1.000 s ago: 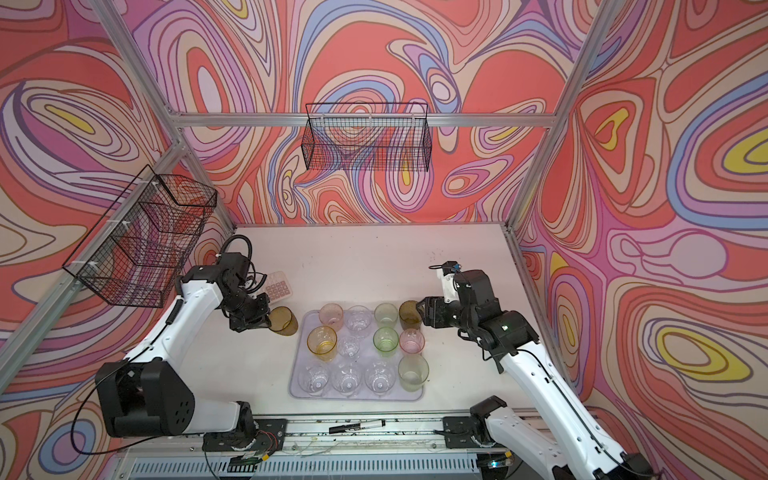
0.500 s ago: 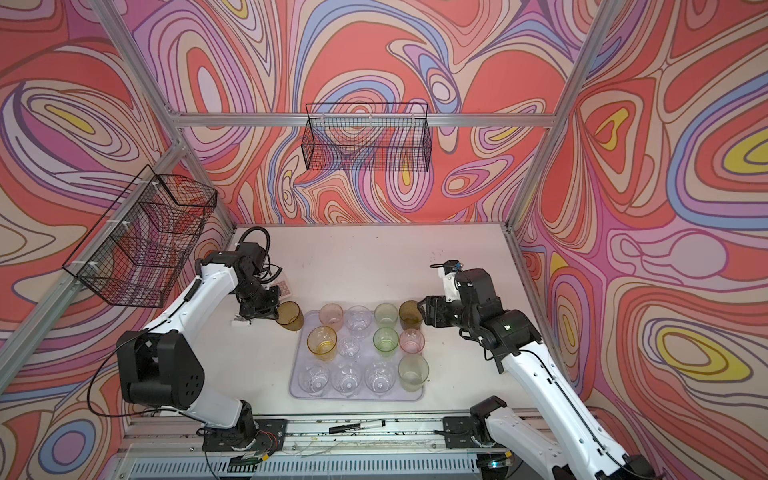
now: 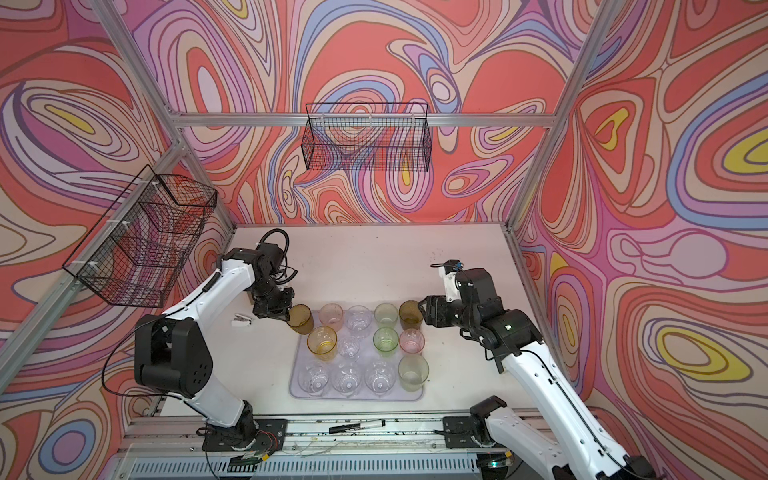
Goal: Place the glasses into the tray
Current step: 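Lower the olive glass onto the tray beside the pink cup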
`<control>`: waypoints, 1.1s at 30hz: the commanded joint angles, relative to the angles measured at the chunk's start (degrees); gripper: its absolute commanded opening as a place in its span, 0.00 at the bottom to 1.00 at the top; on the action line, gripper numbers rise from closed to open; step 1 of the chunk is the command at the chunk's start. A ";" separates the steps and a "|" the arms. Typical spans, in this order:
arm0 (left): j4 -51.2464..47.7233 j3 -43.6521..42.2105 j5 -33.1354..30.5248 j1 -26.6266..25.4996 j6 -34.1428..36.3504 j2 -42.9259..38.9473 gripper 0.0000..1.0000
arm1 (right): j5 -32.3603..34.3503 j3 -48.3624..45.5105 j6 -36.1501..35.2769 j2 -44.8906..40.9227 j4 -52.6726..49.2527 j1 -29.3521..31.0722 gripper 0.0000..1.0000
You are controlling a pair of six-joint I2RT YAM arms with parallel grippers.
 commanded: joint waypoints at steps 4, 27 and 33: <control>0.26 -0.21 0.89 -1.15 -1.29 1.14 0.00 | 0.91 0.38 -0.67 -0.57 -0.55 -0.16 0.72; 3.08 -2.40 -1.51 -2.87 -1.95 3.50 0.00 | 1.07 0.28 -0.54 -0.94 -0.77 -0.16 0.72; 3.55 -2.66 -1.93 -3.35 -2.22 3.96 0.02 | 1.05 0.15 -0.52 -0.85 -0.77 -0.16 0.72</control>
